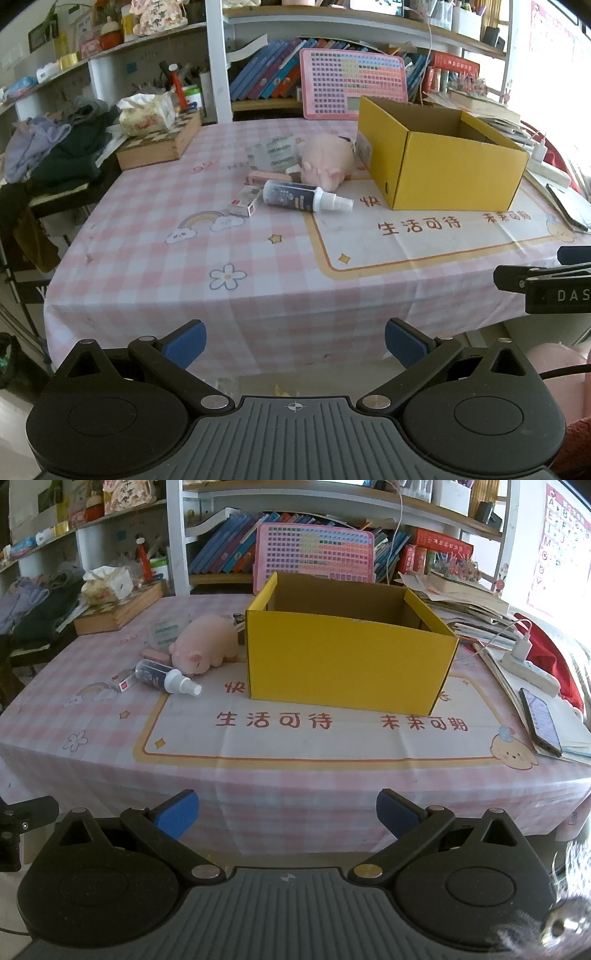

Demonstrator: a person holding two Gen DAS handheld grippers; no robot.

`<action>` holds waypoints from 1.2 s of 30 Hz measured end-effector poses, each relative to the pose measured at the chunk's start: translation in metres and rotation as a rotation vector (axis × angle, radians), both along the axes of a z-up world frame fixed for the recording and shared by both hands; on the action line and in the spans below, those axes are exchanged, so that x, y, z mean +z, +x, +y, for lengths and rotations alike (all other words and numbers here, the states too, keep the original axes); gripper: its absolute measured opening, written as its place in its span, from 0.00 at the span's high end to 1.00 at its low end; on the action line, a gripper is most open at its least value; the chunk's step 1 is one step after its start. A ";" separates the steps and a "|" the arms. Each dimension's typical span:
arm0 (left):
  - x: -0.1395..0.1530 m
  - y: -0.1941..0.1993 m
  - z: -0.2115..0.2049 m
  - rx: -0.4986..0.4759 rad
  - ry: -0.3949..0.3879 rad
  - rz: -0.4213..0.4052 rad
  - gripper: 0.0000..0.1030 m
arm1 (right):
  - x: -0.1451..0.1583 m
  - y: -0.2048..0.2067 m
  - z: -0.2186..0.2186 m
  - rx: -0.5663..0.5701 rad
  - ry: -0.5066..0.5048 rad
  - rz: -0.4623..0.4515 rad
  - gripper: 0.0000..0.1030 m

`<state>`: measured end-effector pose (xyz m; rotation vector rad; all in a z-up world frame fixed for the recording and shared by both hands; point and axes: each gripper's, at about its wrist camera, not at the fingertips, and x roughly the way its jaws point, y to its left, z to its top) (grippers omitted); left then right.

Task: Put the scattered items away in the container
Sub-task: 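Move both tools toward the items beside the pink plush pig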

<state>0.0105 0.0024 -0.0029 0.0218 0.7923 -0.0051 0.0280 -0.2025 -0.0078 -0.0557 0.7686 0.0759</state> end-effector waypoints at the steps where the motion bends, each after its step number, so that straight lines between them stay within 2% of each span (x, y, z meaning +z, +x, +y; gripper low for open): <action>1: 0.000 0.000 0.000 0.000 -0.001 0.002 0.00 | 0.000 0.000 0.000 0.000 -0.001 0.001 0.00; 23: -0.002 0.001 0.006 -0.007 -0.021 0.005 0.00 | 0.000 0.000 0.018 0.083 -0.007 -0.006 0.00; 36: 0.007 -0.003 0.023 -0.019 -0.073 -0.056 0.00 | 0.001 0.004 0.036 0.162 0.026 0.016 0.00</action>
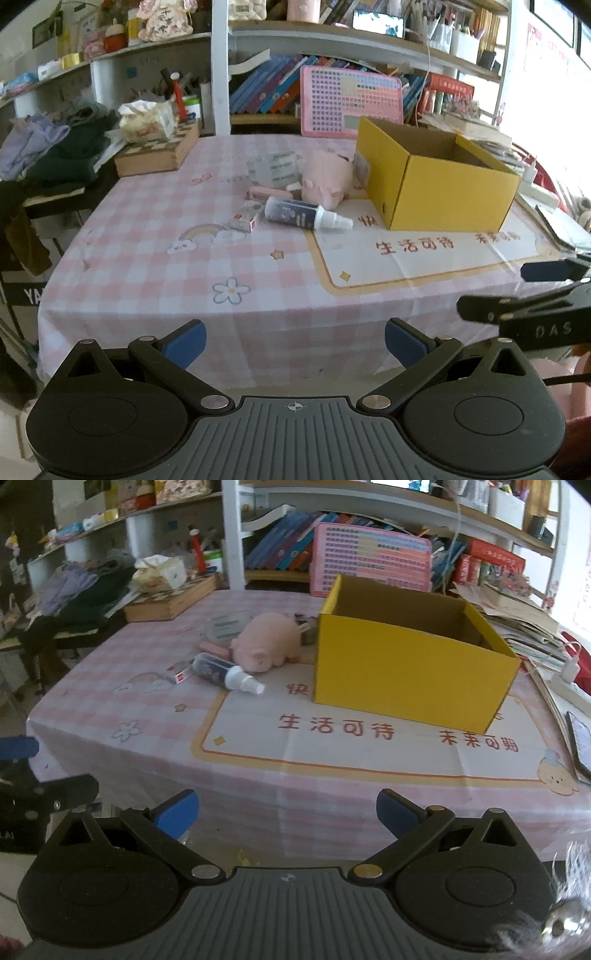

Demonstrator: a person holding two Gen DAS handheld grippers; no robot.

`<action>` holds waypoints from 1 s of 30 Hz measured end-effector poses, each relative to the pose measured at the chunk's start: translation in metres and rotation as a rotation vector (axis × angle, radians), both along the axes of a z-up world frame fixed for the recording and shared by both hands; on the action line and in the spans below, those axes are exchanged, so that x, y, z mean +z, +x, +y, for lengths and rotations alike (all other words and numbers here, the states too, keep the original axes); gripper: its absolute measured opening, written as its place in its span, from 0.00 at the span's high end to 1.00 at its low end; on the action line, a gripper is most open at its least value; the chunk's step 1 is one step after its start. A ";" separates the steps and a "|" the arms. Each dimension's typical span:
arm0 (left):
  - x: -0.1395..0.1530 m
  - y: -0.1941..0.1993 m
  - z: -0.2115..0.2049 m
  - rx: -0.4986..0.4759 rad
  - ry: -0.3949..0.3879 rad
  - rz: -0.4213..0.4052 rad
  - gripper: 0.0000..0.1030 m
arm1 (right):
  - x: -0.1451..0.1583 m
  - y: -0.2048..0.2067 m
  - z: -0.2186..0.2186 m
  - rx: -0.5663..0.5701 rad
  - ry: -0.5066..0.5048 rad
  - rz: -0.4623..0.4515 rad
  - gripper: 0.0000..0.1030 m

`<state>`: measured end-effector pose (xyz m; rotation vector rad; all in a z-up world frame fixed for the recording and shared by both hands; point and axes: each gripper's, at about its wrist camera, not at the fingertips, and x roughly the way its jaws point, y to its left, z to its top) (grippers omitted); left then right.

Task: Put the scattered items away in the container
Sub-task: 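Move both tools toward the items beside the pink plush pig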

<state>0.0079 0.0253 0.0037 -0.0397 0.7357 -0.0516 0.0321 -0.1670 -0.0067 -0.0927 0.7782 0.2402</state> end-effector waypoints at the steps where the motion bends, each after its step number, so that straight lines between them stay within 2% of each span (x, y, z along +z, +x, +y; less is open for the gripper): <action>1: 0.000 0.001 0.002 -0.002 -0.010 0.000 0.00 | 0.000 0.000 0.002 0.006 -0.003 -0.001 0.00; 6: 0.000 0.005 0.011 0.005 -0.039 0.008 0.00 | 0.002 0.005 0.010 0.037 -0.001 -0.002 0.00; 14: -0.007 0.012 0.014 -0.003 -0.010 0.057 0.00 | 0.002 0.014 0.022 0.096 0.011 -0.005 0.01; 18: -0.005 0.011 0.020 -0.032 -0.055 0.032 0.00 | 0.002 0.018 0.030 0.132 0.020 -0.011 0.08; 19: -0.005 0.011 0.021 -0.036 -0.057 0.028 0.00 | 0.002 0.020 0.032 0.141 0.021 -0.013 0.13; 24: -0.007 0.020 0.022 -0.030 -0.039 0.026 0.00 | 0.001 0.030 0.040 0.179 0.028 -0.016 0.24; 30: -0.012 0.038 0.030 -0.002 -0.041 0.042 0.00 | -0.003 0.049 0.049 0.214 0.016 -0.004 0.25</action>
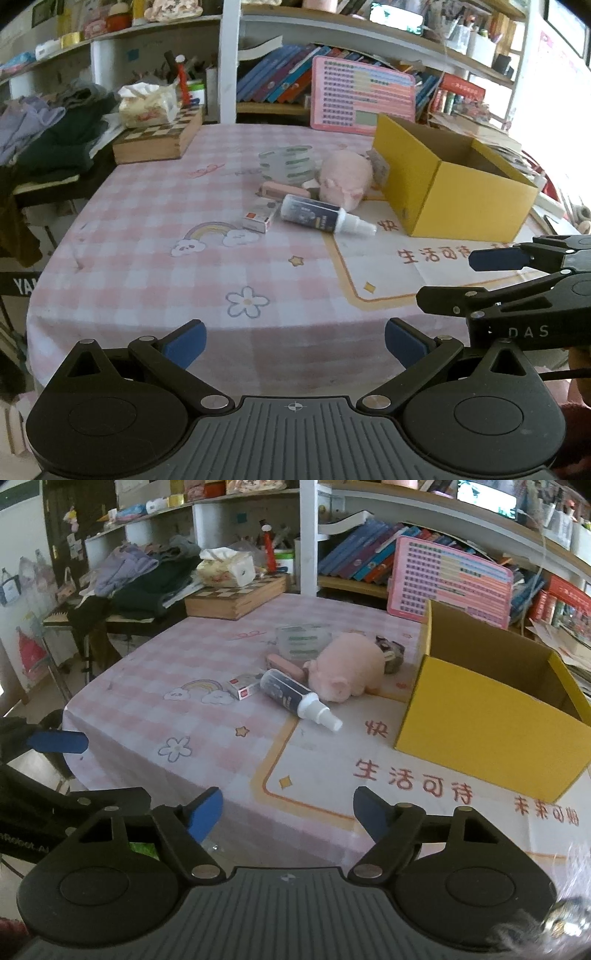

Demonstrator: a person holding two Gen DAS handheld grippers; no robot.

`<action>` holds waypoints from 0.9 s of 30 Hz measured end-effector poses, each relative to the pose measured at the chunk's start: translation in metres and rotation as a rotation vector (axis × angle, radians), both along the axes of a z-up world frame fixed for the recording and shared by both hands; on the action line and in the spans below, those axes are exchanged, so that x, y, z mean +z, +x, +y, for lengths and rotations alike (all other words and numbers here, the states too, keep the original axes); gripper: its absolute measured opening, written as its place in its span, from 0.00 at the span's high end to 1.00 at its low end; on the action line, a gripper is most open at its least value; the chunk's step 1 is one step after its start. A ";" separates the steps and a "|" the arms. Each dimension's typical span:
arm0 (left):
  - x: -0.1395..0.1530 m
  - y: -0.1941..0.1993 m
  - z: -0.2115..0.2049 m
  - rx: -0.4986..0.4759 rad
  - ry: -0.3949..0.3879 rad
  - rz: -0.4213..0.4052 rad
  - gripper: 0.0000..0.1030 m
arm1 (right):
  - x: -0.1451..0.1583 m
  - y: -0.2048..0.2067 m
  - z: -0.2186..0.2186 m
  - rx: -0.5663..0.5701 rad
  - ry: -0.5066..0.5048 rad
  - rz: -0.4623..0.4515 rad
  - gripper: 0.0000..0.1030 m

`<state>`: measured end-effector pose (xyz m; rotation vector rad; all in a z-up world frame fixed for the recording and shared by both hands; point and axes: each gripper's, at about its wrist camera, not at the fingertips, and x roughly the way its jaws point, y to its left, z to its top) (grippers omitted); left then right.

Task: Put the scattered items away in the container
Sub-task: 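Move both tools toward the items beside the pink plush pig, then grasp the white spray bottle with the right tool while the left tool grasps the small white card box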

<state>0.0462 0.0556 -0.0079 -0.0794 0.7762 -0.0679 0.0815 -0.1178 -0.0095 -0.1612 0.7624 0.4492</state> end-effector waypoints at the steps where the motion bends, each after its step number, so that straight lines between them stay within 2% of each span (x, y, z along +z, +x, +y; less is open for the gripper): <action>1: -0.001 0.004 0.001 0.004 0.001 0.003 0.00 | -0.001 0.004 0.001 0.004 -0.002 0.004 0.25; 5: -0.003 0.021 0.005 0.010 0.007 0.013 0.00 | -0.001 0.022 0.005 0.028 -0.002 0.011 0.25; 17: -0.005 0.079 0.011 0.036 0.033 0.035 0.00 | -0.004 0.084 0.013 0.089 -0.008 0.033 0.34; 23: -0.012 0.108 0.020 0.072 0.029 0.071 0.01 | -0.007 0.111 0.018 0.133 -0.014 0.049 0.42; 27: -0.015 0.124 0.019 0.069 0.062 0.083 0.03 | -0.011 0.129 0.023 0.172 -0.012 0.069 0.47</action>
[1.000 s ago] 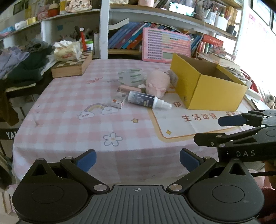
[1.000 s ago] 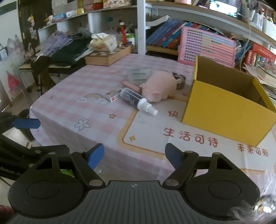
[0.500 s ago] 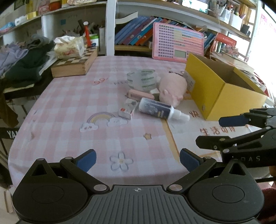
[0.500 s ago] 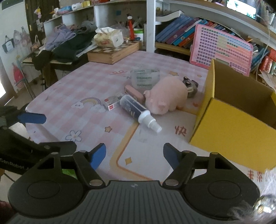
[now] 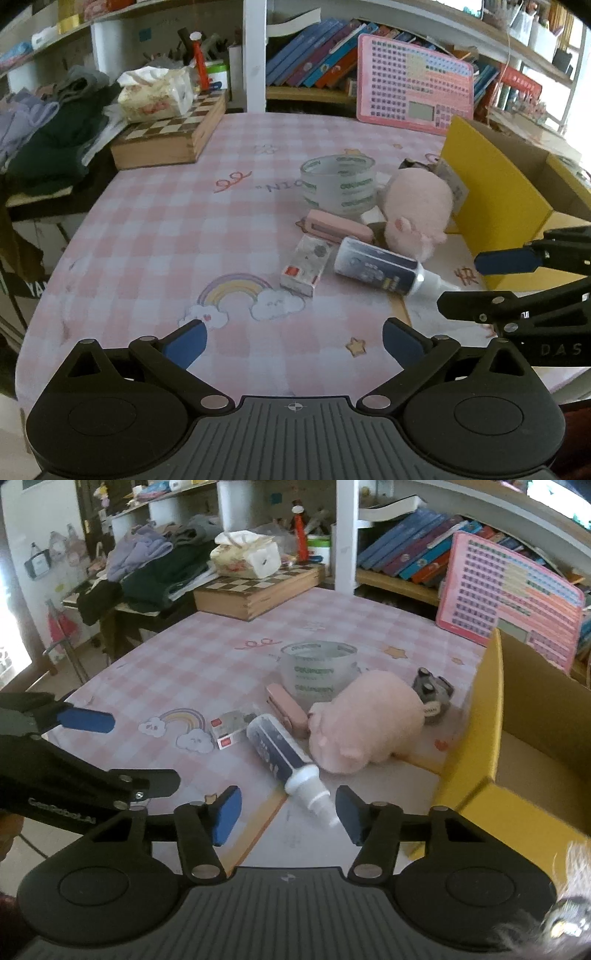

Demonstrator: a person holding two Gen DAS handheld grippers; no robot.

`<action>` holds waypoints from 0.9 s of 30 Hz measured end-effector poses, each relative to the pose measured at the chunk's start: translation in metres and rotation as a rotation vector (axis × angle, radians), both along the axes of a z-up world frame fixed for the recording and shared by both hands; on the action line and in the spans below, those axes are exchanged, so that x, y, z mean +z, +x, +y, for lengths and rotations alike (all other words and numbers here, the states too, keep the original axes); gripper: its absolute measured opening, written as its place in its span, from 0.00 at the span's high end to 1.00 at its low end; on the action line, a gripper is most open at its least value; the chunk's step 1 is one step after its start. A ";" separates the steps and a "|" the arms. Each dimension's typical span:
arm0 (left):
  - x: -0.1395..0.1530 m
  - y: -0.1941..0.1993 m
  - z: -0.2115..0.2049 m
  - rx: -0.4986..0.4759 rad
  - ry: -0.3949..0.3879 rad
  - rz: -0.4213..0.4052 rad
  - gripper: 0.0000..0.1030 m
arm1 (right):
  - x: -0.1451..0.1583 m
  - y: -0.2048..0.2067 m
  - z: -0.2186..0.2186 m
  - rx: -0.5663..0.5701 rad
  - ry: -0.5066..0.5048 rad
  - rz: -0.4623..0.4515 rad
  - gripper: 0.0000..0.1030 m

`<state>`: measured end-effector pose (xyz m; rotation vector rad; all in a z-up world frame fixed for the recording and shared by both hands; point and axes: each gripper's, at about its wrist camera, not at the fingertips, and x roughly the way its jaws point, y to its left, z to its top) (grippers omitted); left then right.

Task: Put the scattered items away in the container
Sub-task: 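Grasp the white spray bottle with the right tool while the left tool grasps the small white card box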

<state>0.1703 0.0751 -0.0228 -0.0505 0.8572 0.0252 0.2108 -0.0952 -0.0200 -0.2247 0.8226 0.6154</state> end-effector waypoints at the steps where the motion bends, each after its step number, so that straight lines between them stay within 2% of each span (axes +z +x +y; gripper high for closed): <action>1: 0.000 0.004 0.000 0.001 0.007 0.003 0.05 | -0.002 0.005 0.001 0.009 -0.001 0.011 0.48; 7: -0.003 0.032 0.006 -0.014 0.025 0.018 0.14 | -0.016 0.032 0.012 0.074 -0.029 0.067 0.49; 10: -0.010 0.048 0.005 -0.052 0.030 0.060 0.28 | -0.023 0.042 0.019 0.116 -0.050 0.088 0.50; 14: -0.020 0.065 0.002 -0.107 0.038 0.096 0.39 | -0.030 0.053 0.025 0.159 -0.070 0.108 0.51; 19: -0.029 0.084 -0.004 -0.170 0.057 0.128 0.46 | -0.037 0.064 0.030 0.193 -0.075 0.140 0.52; 27: -0.035 0.093 -0.005 -0.196 0.050 0.130 0.46 | -0.043 0.068 0.036 0.229 -0.089 0.141 0.52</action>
